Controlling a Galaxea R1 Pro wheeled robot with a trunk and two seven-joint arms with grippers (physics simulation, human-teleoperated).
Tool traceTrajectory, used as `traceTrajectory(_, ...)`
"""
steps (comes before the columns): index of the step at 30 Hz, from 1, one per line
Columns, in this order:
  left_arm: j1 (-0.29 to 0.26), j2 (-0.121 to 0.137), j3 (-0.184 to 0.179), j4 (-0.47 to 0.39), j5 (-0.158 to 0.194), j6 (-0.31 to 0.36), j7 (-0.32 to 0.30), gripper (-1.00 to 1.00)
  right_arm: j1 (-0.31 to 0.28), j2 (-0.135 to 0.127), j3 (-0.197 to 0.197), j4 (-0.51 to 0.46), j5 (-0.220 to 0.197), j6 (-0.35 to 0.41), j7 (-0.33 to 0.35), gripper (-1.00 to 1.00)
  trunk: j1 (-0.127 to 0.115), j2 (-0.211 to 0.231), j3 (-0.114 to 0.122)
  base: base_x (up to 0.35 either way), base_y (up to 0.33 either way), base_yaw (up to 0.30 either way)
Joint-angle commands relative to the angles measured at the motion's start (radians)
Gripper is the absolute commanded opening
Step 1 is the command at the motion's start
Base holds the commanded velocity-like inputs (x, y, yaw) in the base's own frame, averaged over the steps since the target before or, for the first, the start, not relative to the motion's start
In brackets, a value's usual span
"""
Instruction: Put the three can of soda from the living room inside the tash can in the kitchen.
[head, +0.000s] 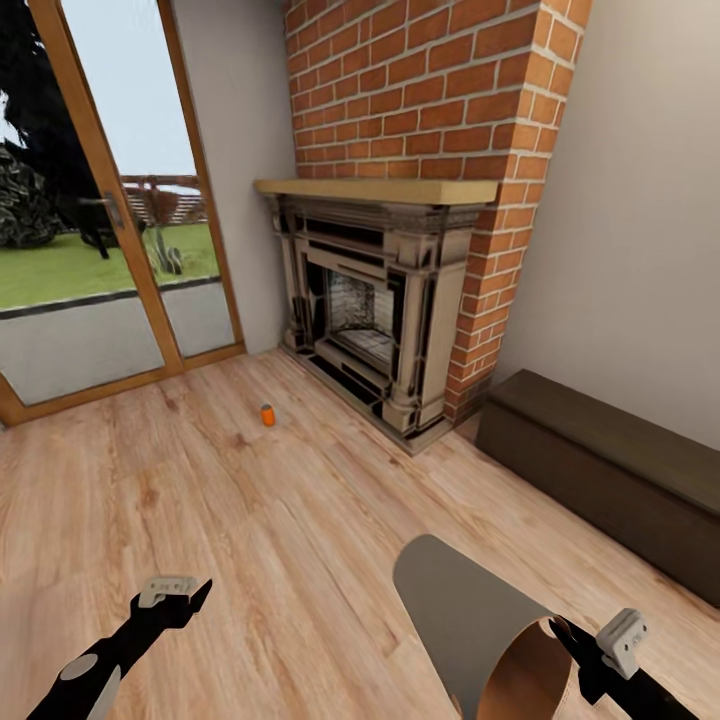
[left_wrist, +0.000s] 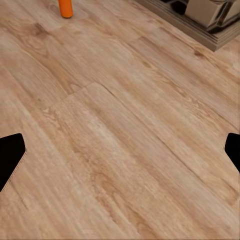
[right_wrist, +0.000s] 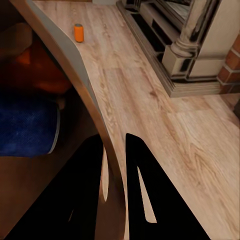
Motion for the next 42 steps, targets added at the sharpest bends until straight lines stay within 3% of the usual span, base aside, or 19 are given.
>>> traceTrajectory(1,0.000,0.000,0.000,0.000,0.000,0.000,0.001,1.00,0.000,0.000,0.000,-0.001,-0.004,0.002,0.004,-1.00,0.000,0.000,-0.001,0.247,0.160,0.000)
traceTrajectory(27,0.000,0.000,0.000,0.001,-0.002,0.000,0.002,1.00,0.000,0.006,-0.002,0.000,-0.005,0.002,-0.021,-1.00,0.000,0.000,-0.041,0.256,0.181,0.000)
traceTrajectory(42,0.000,0.000,0.000,0.001,-0.002,0.000,0.002,1.00,0.000,0.007,-0.003,-0.001,-0.006,0.002,-0.021,-1.00,0.000,0.000,-0.044,0.257,0.186,0.000)
